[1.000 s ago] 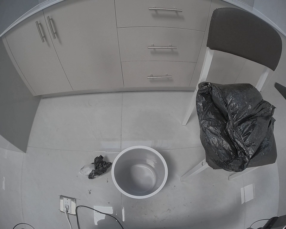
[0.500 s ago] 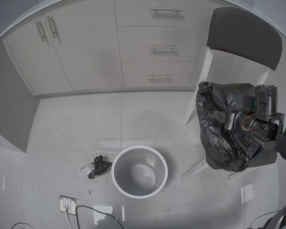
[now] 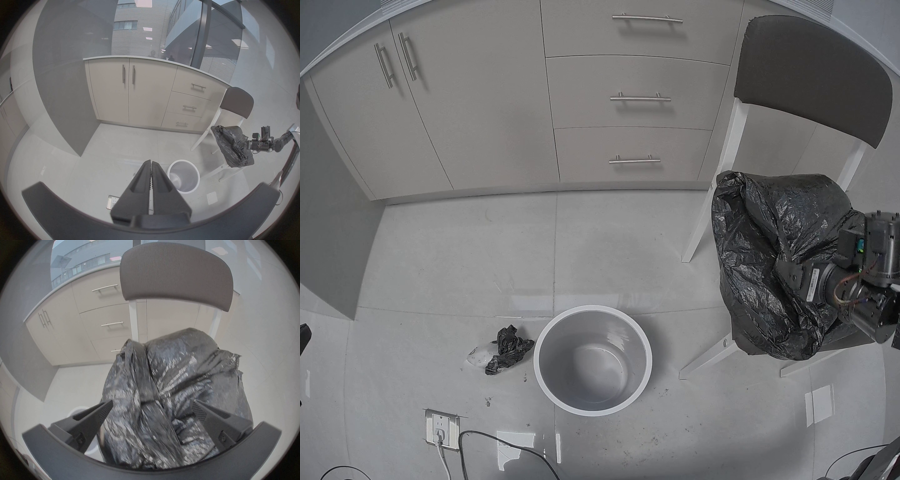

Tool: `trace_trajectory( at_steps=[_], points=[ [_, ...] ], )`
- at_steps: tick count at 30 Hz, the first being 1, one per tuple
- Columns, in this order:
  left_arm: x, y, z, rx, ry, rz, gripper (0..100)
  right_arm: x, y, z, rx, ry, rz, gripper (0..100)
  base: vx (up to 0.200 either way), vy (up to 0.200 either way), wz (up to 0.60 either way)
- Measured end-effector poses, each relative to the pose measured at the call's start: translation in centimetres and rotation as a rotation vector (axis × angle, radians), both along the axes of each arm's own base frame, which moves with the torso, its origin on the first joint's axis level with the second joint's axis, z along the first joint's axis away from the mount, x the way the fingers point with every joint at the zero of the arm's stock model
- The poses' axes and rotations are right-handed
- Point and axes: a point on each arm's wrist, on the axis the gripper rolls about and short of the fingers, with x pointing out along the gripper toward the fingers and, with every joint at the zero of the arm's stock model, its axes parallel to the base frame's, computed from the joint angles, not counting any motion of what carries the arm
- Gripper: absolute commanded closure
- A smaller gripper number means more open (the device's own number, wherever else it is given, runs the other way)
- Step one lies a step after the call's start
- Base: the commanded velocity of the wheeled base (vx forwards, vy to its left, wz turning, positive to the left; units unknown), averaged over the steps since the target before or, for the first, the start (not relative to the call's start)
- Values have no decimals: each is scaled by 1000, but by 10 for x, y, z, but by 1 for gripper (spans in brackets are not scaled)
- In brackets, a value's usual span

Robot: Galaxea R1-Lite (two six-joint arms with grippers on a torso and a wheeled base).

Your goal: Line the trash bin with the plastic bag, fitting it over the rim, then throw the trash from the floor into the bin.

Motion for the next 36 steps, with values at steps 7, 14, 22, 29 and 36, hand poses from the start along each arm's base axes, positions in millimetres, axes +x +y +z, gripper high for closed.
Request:
trace_trajectory(
  at_steps=[7,14,22,29,36],
  points=[
    [4,-1,0,1,18,-6,100,-31,-12,-29,-2,88,40,0,0,0,0],
    [9,-1,-1,0,38,-5,100,-31,-13,-39,54,124,43,0,0,0,0],
    [12,-1,-1,-3,32,-6,100,-8,-4,-49,72,92,41,0,0,0,0],
    [17,-2,-5,-7,-1,-6,100,2,-1,-62,59,119,32,100,0,0,0],
    [18,-2,-7,-6,5,-6,100,0,-6,-56,69,101,20,100,0,0,0]
  ],
)
